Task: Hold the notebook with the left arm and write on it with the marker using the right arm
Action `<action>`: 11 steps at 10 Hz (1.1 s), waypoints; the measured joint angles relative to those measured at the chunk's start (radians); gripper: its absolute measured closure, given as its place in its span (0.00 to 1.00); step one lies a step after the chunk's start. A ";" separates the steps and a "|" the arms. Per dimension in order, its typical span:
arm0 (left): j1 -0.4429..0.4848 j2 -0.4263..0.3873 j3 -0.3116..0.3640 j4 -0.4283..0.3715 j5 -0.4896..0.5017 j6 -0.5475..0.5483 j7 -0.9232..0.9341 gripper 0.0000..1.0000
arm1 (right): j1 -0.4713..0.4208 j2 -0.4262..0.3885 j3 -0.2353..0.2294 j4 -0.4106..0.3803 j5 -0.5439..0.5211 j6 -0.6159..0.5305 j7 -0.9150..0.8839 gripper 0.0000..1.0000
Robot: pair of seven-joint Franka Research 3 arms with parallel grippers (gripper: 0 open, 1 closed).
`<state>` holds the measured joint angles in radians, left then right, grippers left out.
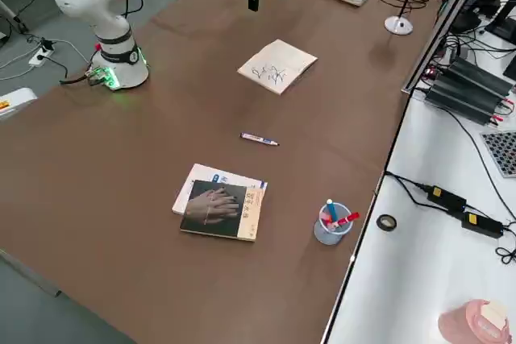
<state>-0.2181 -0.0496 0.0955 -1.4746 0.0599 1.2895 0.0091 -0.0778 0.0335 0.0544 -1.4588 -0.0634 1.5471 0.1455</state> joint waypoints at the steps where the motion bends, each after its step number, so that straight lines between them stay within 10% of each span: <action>1: 0.000 0.002 0.000 0.000 0.000 0.010 0.000 0.00 | 0.001 0.000 0.000 0.000 0.000 0.000 0.000 0.00; 11: -0.001 0.007 0.000 0.006 0.000 0.020 0.001 0.00 | 0.006 0.000 0.000 -0.002 0.000 0.008 0.000 0.00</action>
<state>-0.2193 -0.0423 0.0955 -1.4690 0.0598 1.3091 0.0099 -0.0714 0.0336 0.0545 -1.4608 -0.0634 1.5555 0.1455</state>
